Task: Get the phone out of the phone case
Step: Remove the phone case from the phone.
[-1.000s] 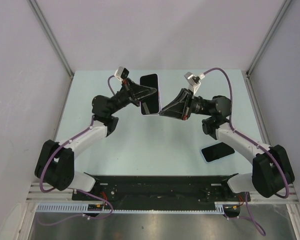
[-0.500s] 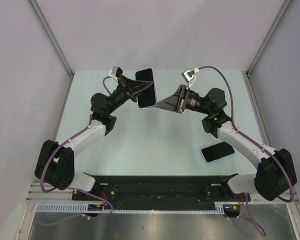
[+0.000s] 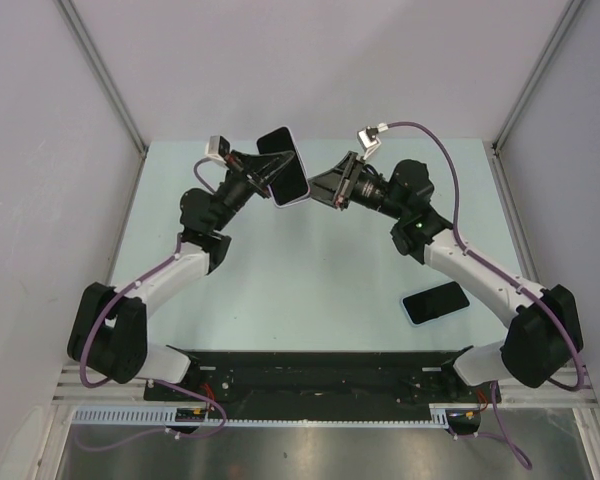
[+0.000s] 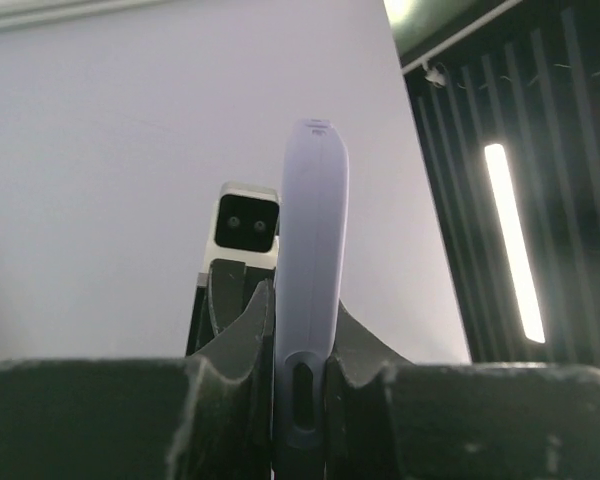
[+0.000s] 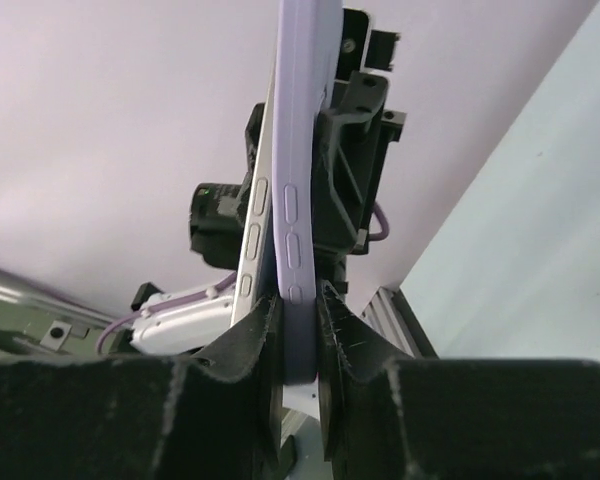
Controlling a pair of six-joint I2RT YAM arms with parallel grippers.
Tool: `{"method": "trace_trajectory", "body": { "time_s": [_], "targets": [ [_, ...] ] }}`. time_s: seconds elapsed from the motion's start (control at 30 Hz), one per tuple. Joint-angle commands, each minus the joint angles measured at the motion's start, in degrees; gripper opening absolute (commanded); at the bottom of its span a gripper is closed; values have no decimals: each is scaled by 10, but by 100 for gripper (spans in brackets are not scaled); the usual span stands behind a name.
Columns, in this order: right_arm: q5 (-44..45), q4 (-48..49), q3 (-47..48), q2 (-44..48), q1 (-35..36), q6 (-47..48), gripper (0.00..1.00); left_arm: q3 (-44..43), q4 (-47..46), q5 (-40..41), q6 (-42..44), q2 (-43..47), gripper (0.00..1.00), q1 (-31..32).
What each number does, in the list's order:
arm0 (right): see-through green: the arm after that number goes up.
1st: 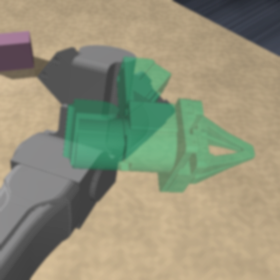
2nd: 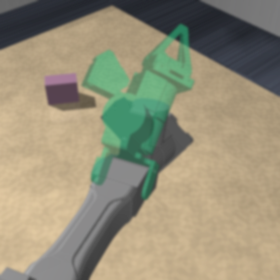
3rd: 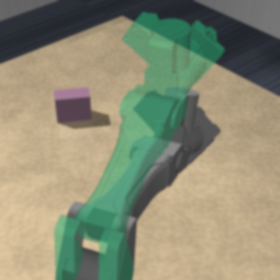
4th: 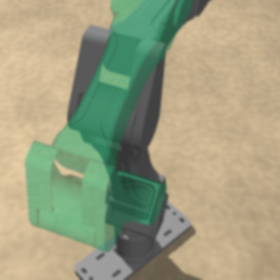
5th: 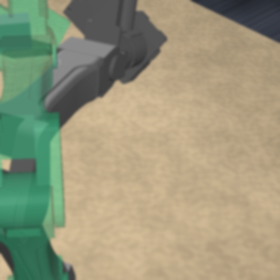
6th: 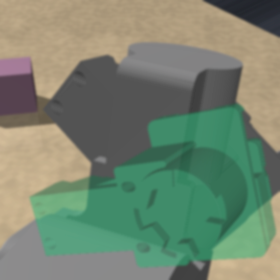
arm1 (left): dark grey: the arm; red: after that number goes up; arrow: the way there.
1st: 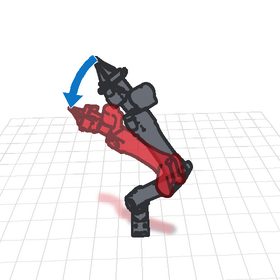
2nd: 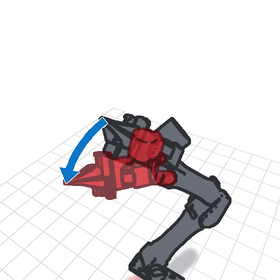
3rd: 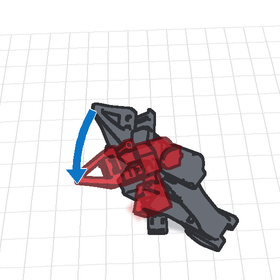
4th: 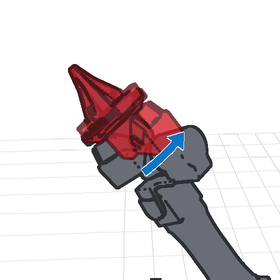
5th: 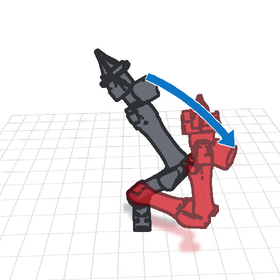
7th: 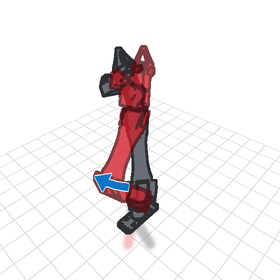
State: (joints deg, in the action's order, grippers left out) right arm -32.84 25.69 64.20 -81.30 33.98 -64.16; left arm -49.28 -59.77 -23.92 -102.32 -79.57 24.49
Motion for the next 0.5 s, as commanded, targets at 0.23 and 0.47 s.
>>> {"method": "trace_trajectory", "body": {
  "time_s": [0.23, 0.47],
  "targets": [
    [211, -192, 16, -126, 38, 90, 0, -23, 19, -300, 97, 84, 1, 127],
    [240, -244, -17, -63, 2, 130, 0, -38, 227, -293, 250, 109, 73, 124]
  ]
}}
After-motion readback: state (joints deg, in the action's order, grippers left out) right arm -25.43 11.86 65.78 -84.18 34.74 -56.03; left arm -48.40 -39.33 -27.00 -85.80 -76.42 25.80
